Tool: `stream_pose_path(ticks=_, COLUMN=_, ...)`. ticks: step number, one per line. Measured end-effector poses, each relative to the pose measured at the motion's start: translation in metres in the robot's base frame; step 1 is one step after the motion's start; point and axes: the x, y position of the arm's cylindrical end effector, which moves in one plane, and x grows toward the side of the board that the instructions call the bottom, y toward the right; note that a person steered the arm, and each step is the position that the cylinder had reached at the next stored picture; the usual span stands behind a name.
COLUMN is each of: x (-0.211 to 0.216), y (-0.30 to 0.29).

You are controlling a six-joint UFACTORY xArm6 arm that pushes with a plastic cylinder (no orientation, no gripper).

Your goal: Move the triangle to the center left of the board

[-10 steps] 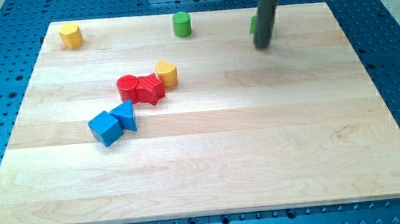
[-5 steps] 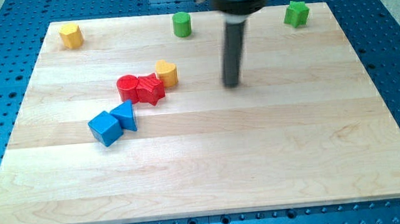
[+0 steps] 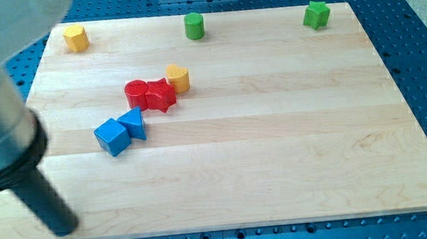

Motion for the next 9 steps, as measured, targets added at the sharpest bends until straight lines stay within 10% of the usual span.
stream_pose_path(ticks=3, x=-0.061, y=-0.047)
stream_pose_path(ticks=6, x=-0.107, y=0.169)
stream_pose_path(ticks=9, x=-0.179, y=0.180)
